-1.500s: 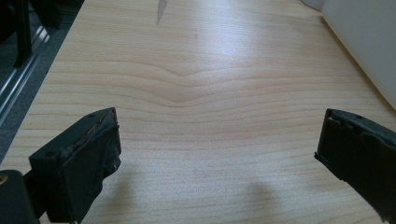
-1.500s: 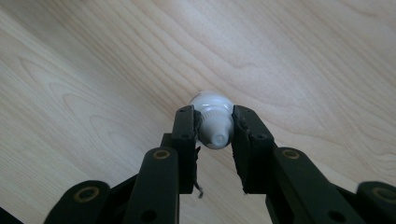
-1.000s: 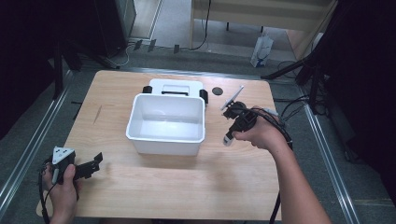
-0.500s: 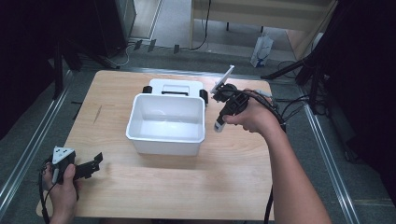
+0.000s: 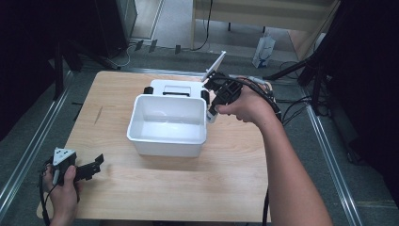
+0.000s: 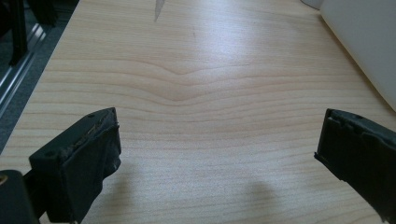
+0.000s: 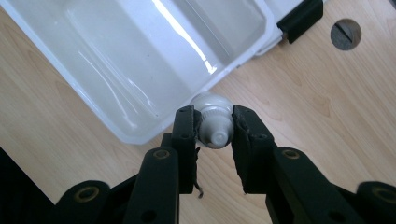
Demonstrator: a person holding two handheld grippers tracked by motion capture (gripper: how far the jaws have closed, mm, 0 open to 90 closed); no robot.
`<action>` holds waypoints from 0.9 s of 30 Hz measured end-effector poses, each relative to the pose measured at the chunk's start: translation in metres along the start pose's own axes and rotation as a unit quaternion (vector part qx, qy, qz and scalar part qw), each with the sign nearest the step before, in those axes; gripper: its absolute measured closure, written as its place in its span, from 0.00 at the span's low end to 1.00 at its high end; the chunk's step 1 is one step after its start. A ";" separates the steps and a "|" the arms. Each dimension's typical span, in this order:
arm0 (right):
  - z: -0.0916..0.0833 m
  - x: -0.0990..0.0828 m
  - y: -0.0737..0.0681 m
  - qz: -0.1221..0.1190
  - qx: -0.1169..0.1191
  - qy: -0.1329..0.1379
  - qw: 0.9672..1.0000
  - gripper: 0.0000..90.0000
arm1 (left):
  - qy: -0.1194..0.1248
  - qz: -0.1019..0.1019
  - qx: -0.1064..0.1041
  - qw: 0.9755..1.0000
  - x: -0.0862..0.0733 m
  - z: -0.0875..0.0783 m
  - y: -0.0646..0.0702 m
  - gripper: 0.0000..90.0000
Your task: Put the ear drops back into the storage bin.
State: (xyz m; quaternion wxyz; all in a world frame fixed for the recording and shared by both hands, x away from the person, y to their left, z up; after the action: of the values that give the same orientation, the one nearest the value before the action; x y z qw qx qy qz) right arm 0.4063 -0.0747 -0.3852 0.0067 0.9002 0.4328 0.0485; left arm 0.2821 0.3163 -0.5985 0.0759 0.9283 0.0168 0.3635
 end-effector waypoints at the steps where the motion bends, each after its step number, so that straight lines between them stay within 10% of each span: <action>1: 0.000 0.002 -0.001 -0.004 0.001 0.002 1.000 0.80 | 0.000 0.000 0.000 1.000 0.000 0.000 0.000 0.01; 27: 0.062 0.027 -0.029 -0.120 0.004 0.001 0.993 0.80 | -0.002 -0.001 -0.005 1.000 0.000 0.000 0.000 0.01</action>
State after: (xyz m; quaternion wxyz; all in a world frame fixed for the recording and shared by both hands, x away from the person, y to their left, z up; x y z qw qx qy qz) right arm 0.4056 -0.0337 -0.4461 0.0086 0.8416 0.5381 0.0462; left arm 0.2820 0.3165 -0.5986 0.0807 0.9288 0.0153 0.3615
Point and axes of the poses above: each handheld gripper's, and its own axes: z roughly forward along the jaws, x roughly out of its top, y roughly to its right, the point moved 8 cm from there along z, roughly forward along the jaws, and after that the axes turned 12 degrees about -y, right-handed, at the moved point
